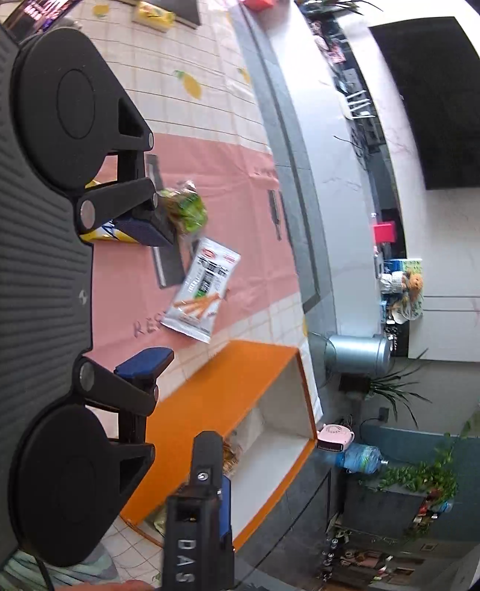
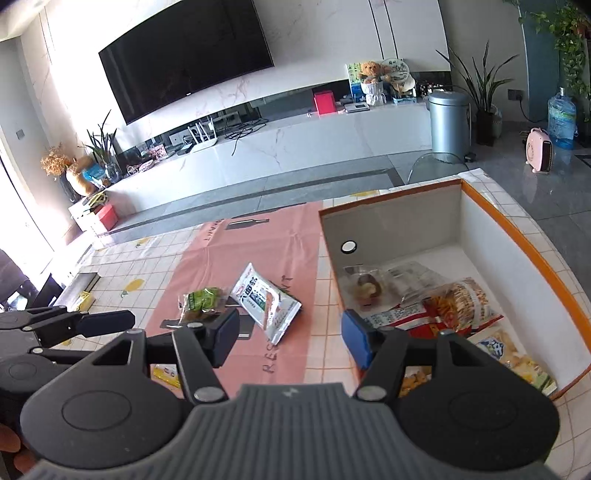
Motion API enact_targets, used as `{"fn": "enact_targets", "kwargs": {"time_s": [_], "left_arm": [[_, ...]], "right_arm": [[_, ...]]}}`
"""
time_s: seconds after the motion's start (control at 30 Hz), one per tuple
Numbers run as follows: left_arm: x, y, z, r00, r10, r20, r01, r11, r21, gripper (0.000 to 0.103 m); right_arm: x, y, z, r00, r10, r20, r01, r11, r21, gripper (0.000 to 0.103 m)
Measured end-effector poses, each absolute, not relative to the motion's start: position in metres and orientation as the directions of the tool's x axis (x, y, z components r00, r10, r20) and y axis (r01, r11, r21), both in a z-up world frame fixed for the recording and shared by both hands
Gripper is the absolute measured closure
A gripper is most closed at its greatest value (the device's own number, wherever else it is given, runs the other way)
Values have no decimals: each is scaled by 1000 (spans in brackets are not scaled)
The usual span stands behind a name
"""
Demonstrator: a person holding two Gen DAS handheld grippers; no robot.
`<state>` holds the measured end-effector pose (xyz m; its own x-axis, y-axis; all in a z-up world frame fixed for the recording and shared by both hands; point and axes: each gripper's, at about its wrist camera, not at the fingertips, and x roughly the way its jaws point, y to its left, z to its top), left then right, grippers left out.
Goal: Organize snacks
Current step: 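Withdraw both grippers from the box back over the table, then lower the left gripper onto the yellow Americ bag and close on it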
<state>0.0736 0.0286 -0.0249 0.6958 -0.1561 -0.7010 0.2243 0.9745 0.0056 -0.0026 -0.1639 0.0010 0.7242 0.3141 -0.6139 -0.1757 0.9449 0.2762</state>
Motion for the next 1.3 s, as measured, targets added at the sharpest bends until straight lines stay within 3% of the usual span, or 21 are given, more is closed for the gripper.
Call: {"fn": "enact_targets", "kwargs": {"time_s": [0.17, 0.7, 1.0, 1.1, 1.23, 1.3], "left_arm": [[76, 47, -37, 667, -96, -738, 209, 976, 62, 18], [119, 104, -93, 571, -148, -807, 123, 988, -94, 18], [141, 103, -124, 542, -138, -829, 151, 986, -65, 18], [144, 102, -130, 538, -136, -832, 154, 986, -61, 18], [145, 97, -135, 539, -108, -835, 162, 987, -23, 18], [145, 95, -137, 536, -98, -839, 163, 987, -11, 24]], "right_arm": [[-13, -128, -20, 726, 299, -619, -239, 954, 181, 44], [48, -64, -73, 677, 264, -687, -406, 912, -50, 41], [94, -35, -106, 689, 198, -697, -467, 857, -219, 39], [105, -29, -116, 710, 172, -683, -469, 839, -276, 29], [118, -21, -130, 723, 129, -679, -469, 813, -345, 23], [122, -23, -134, 712, 116, -692, -464, 818, -341, 27]]}}
